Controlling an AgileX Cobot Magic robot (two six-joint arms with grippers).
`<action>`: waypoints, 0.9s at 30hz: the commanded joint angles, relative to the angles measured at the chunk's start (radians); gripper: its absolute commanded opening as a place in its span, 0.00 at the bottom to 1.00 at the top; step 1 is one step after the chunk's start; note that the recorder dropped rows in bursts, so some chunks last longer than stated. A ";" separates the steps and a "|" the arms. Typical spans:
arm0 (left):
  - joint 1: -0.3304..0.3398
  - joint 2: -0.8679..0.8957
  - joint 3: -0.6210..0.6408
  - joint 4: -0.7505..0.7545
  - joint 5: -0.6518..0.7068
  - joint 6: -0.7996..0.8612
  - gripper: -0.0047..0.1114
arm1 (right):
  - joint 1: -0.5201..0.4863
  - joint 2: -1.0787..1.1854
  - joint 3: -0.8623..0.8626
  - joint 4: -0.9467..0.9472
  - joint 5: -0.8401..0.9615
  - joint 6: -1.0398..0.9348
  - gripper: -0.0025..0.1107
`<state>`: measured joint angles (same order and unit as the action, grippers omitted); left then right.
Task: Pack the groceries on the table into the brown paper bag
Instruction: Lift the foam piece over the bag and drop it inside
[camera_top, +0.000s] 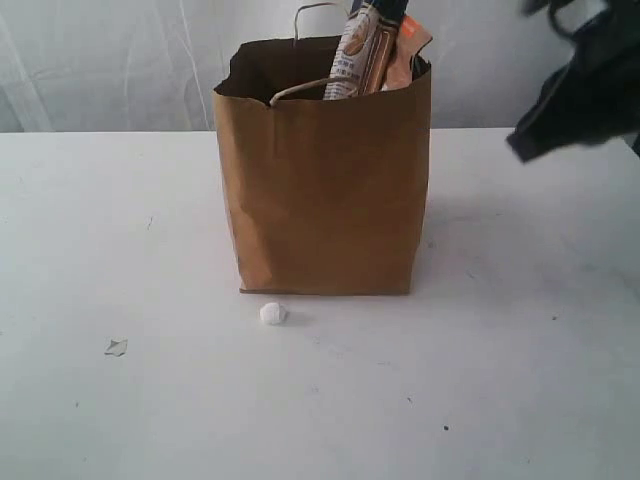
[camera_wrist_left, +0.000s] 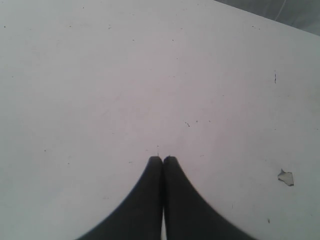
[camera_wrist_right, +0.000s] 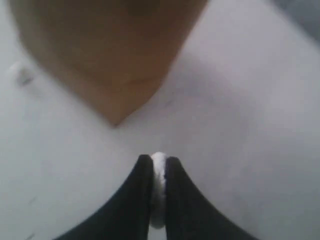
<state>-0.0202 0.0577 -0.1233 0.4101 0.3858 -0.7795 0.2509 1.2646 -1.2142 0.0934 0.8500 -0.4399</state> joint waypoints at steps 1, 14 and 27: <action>-0.002 -0.006 0.005 0.002 0.000 -0.005 0.04 | -0.092 0.021 -0.033 -0.038 -0.338 -0.011 0.02; -0.002 -0.006 0.005 0.002 0.000 -0.005 0.04 | -0.082 0.159 -0.046 0.830 -0.478 -0.660 0.02; -0.002 -0.006 0.005 0.002 0.000 -0.005 0.04 | -0.082 0.401 -0.048 1.651 -0.180 -1.518 0.02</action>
<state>-0.0202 0.0577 -0.1233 0.4101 0.3858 -0.7795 0.1691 1.6283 -1.2558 1.6377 0.6087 -1.8391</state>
